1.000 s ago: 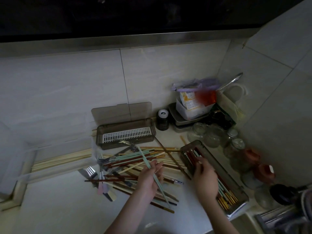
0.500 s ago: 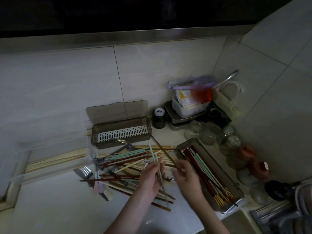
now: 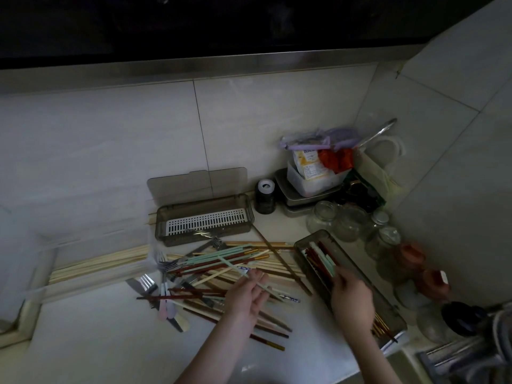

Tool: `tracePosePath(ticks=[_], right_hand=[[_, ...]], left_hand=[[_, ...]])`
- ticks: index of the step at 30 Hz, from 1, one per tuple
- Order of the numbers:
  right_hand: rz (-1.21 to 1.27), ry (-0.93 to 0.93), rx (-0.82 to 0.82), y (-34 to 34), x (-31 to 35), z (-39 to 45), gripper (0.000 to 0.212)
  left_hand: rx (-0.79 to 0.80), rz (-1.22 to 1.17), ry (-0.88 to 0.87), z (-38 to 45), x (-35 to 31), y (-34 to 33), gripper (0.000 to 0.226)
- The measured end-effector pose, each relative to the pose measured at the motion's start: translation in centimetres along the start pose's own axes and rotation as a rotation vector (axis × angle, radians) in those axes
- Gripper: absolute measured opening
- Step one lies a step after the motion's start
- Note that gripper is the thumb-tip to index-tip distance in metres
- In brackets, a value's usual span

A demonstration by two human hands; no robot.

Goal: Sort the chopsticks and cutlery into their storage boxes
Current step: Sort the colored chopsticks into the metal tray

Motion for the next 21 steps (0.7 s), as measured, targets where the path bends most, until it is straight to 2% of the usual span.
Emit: tracePosePath(ticks=[2, 5, 8, 10, 12, 13, 19, 21], right_hand=[[-0.131, -0.118, -0.033, 1.5, -2.4, 1.5, 0.031], [-0.323, -0.126, 0.109, 0.8, -3.3, 2.0, 0.048], [-0.082, 0.035, 0.123, 0.3, -0.1, 0.2, 0.040], [0.146, 0.126, 0.302, -1.4, 3.0, -2.2, 0.026], [0.239, 0.167, 0.502, -3.8, 5.4, -4.4, 0.017], [0.264, 0.183, 0.552, -4.7, 6.2, -5.2, 0.014], [0.294, 0.207, 0.463, -4.5, 5.0, -4.4, 0.014], [0.265, 0.189, 0.297, -2.5, 3.3, -2.9, 0.015]], left_hand=[[-0.001, -0.014, 0.014, 0.3, 0.0, 0.3, 0.031], [-0.002, -0.004, 0.034, 0.4, 0.8, 0.4, 0.032], [0.015, 0.053, 0.003, 0.3, 1.1, -0.2, 0.028], [0.035, 0.124, -0.054, 0.1, 1.0, -1.2, 0.020], [0.039, 0.188, -0.090, -0.2, 1.1, -1.9, 0.012], [0.039, 0.217, -0.093, -0.3, 1.3, -2.2, 0.011], [0.048, 0.352, -0.084, -0.6, 2.0, -2.2, 0.011], [0.075, 0.376, -0.065, -0.6, 2.0, -2.3, 0.014]])
Point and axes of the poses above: each hand's wrist, its own z-axis towards the middle knuckle, its own y-axis out of the back of the hand, x = y × z, the point moved 8 cm from there along z, towards the middle knuckle
